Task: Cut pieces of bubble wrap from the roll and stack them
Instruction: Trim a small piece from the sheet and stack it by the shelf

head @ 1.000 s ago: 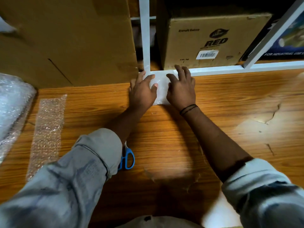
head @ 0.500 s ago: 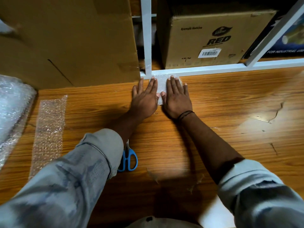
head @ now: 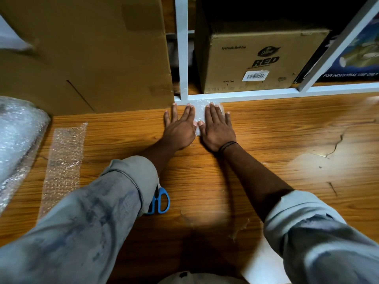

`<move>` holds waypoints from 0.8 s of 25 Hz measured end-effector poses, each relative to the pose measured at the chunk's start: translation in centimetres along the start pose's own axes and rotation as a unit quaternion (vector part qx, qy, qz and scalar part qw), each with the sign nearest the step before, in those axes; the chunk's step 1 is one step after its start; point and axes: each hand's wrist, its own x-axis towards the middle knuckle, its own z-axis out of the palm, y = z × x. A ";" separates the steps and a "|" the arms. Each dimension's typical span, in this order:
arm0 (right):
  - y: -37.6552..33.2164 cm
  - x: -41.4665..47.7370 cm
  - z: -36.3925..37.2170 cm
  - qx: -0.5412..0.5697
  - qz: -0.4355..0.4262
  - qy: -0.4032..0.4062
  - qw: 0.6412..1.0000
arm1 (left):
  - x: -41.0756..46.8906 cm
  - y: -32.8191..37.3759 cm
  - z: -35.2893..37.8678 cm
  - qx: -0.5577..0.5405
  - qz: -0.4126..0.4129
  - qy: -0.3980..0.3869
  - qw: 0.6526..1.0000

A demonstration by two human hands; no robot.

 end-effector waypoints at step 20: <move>-11.0 -9.3 0.7 0.075 -0.122 0.122 0.982 | -13.1 -5.3 -2.4 -0.078 -0.121 0.146 0.979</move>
